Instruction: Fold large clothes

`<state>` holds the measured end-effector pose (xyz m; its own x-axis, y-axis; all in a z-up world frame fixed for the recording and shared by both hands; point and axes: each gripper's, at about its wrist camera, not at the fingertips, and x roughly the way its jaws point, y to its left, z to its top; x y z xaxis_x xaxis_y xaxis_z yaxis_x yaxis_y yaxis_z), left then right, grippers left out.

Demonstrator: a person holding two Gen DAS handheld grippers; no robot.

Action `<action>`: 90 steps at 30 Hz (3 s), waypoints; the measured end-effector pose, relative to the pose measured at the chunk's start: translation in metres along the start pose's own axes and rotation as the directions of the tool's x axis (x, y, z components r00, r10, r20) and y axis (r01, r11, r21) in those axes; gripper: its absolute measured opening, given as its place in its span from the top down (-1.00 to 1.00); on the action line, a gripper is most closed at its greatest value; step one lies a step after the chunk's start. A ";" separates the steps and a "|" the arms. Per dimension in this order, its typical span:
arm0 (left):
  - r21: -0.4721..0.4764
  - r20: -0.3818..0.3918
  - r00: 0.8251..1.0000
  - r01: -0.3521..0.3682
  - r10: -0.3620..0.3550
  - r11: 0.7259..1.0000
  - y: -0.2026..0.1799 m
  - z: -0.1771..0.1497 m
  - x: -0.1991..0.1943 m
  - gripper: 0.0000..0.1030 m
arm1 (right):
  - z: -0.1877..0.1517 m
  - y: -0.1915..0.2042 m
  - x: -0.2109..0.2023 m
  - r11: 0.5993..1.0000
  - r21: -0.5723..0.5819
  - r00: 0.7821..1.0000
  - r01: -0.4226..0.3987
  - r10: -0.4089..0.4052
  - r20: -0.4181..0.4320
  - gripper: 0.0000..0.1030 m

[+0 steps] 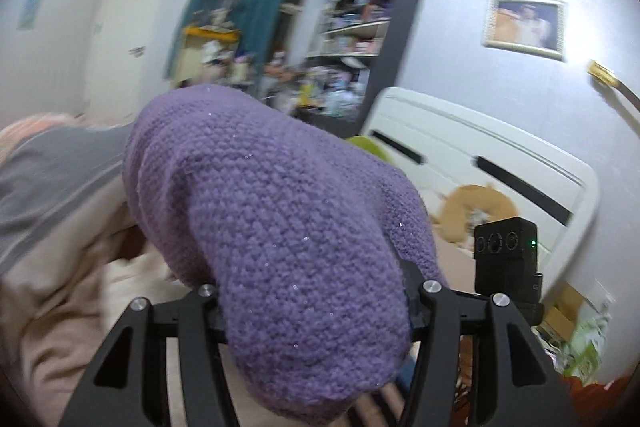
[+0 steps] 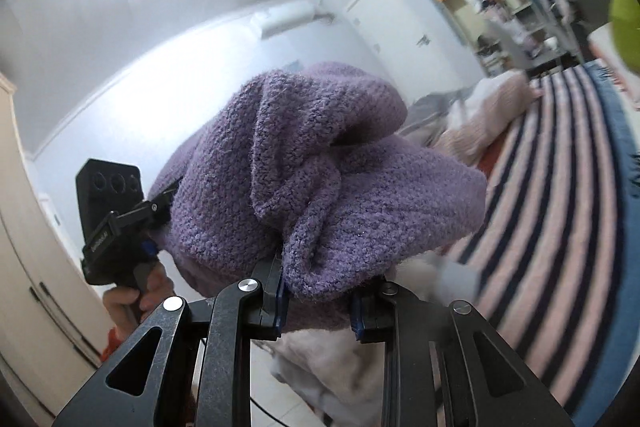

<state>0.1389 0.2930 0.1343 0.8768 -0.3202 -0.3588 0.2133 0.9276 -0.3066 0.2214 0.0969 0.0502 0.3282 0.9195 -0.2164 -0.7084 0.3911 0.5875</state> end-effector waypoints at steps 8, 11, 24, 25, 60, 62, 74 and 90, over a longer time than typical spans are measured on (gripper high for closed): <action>-0.241 -0.124 0.984 -0.154 0.127 0.958 0.142 -0.068 -0.008 -0.16 | -0.060 0.002 0.143 0.999 0.042 0.960 -0.013 0.024 -0.280 0.65; -0.287 -0.102 0.988 -0.141 0.116 0.948 0.160 -0.081 -0.021 -0.34 | -0.073 0.005 0.159 0.997 0.038 0.948 -0.062 0.071 -0.311 0.63; -0.237 -0.119 0.972 -0.227 0.204 0.945 0.129 -0.084 -0.033 -0.57 | -0.059 0.019 0.138 0.996 -0.088 0.930 -0.008 -0.025 -0.367 0.34; -0.233 -0.116 0.970 -0.236 0.214 0.943 0.127 -0.082 -0.034 -0.58 | -0.060 0.020 0.134 0.996 -0.090 0.930 -0.005 -0.028 -0.365 0.28; 0.204 0.254 0.911 -0.379 0.325 0.903 -0.187 -0.130 0.003 -0.78 | -0.087 -0.006 -0.134 0.832 -0.358 0.896 0.423 -0.444 0.026 -0.52; 0.203 0.272 0.917 -0.351 0.292 0.914 -0.212 -0.140 0.015 -0.85 | -0.093 -0.008 -0.170 0.800 -0.349 0.867 0.487 -0.490 0.087 -0.55; 0.206 0.281 0.934 -0.282 0.219 0.937 -0.294 -0.192 0.068 -0.98 | -0.120 -0.004 -0.277 0.656 -0.339 0.737 0.674 -0.625 0.257 -0.89; 0.191 0.291 0.915 -0.342 0.279 0.920 -0.282 -0.195 0.067 -0.98 | -0.126 -0.007 -0.286 0.660 -0.312 0.730 0.683 -0.628 0.269 -0.89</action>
<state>0.0532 -0.0277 0.0247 0.9872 0.0219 -0.1579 -0.0207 0.9997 0.0091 0.0538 -0.1633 0.0098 0.8530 0.4147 -0.3170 -0.4382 0.8989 -0.0030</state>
